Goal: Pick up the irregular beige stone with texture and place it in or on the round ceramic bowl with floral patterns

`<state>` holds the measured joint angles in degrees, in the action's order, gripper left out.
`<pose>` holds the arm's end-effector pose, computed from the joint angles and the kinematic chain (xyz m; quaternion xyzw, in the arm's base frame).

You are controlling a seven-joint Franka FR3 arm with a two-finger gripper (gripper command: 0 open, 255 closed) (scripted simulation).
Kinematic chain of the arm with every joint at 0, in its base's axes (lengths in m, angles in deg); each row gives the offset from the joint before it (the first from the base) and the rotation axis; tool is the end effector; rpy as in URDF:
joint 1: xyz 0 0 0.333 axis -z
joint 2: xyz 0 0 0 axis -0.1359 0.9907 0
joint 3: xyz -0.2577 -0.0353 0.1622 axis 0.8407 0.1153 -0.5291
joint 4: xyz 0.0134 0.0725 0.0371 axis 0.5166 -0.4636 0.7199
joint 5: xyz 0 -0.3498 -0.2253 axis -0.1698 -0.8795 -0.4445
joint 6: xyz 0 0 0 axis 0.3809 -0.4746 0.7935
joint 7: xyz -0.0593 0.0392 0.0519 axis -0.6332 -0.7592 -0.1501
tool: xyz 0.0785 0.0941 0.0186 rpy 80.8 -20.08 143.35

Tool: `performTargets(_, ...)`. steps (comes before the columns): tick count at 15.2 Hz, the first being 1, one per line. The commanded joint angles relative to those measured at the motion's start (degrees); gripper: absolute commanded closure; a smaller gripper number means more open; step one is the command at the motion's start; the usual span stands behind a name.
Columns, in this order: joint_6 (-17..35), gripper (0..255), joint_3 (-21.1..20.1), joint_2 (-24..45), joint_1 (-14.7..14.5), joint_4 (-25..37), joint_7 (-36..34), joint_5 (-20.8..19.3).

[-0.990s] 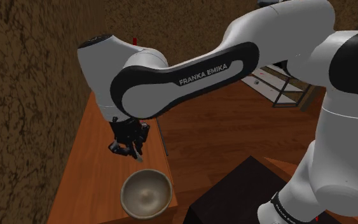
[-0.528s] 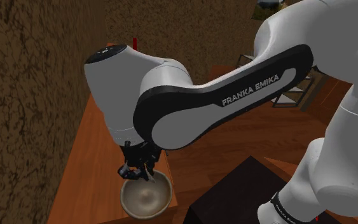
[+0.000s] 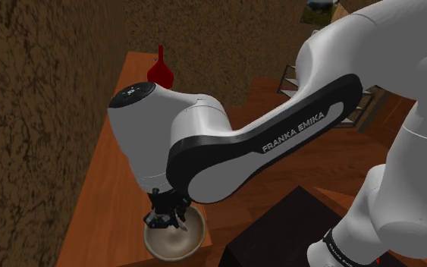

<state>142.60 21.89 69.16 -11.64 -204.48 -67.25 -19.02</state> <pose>0.3376 0.4592 0.3211 0.9892 0.0826 -0.0539 0.1088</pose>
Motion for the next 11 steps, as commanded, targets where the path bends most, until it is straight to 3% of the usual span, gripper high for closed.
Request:
performTargets(1,1.36,255,0.17,0.87,-0.11,-0.67,-0.44,-0.63)
performTargets(5,4.25,255,0.61,2.95,-0.5,-1.98,-1.58,-2.12)
performTargets(11,4.25,255,0.58,2.96,-0.48,-1.98,-1.59,-2.13)
